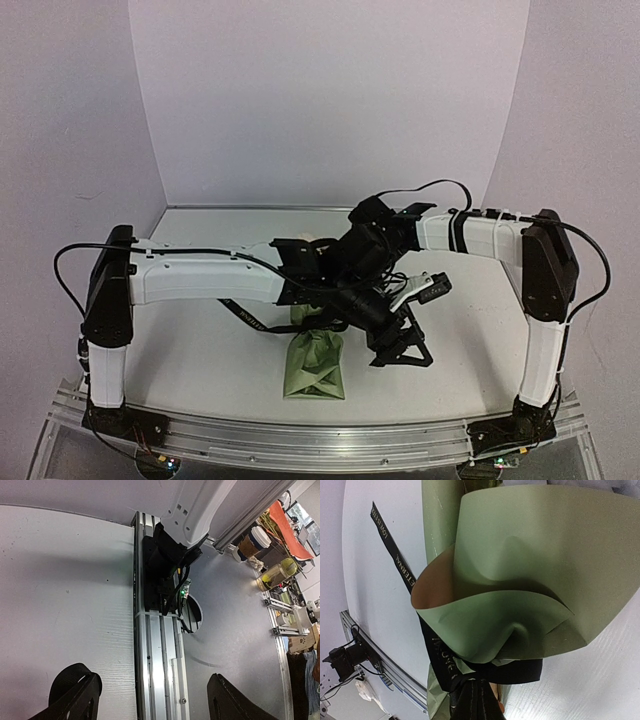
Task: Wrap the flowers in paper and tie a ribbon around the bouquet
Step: Cross the half-tied ribbon over the folded bouquet.
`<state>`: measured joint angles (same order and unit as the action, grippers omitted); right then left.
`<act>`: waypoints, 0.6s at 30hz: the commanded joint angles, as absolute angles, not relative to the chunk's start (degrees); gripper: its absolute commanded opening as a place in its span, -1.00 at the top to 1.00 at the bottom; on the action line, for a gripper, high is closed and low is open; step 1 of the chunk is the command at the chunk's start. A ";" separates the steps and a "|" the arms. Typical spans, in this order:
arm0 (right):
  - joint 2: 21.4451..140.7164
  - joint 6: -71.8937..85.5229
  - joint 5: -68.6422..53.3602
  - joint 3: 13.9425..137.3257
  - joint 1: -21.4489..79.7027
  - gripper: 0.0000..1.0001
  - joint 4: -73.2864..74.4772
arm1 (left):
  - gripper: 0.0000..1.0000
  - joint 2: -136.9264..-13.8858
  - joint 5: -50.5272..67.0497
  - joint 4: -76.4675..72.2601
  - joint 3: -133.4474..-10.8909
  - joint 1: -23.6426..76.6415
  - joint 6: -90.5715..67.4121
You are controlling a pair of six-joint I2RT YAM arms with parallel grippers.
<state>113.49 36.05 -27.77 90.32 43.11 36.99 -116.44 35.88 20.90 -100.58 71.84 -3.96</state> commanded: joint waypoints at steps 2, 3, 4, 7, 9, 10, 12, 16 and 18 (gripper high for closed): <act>113.42 35.72 -27.21 91.62 43.15 1.00 37.26 | -0.56 -115.74 35.68 18.12 -100.52 71.55 -5.73; 113.34 35.63 -27.10 91.46 43.15 1.00 37.26 | -0.55 -115.82 34.62 18.54 -98.84 71.10 -6.91; 113.19 35.50 -26.97 91.28 43.15 1.00 37.29 | -0.53 -115.74 34.28 18.73 -96.50 70.36 -8.44; 112.85 35.16 -26.81 90.68 43.15 1.00 37.44 | -0.49 -112.86 35.43 13.67 -84.38 67.46 -14.11; 112.90 35.16 -26.80 90.44 43.15 1.00 37.44 | -0.50 -111.42 34.40 12.57 -78.12 66.89 -15.41; 112.90 35.16 -26.76 90.32 43.15 1.00 37.44 | -0.50 -111.10 34.32 12.84 -76.48 66.86 -15.75; 112.85 35.16 -26.64 90.11 43.19 1.00 37.44 | -0.50 -110.12 34.38 13.03 -73.89 66.92 -16.30; 112.20 35.21 -26.05 89.48 43.31 1.00 37.44 | -0.50 -104.17 32.15 10.75 -70.50 66.92 -16.60; 111.63 35.15 -25.69 89.22 43.39 1.00 37.46 | -0.49 -99.93 31.40 8.70 -69.14 66.77 -16.68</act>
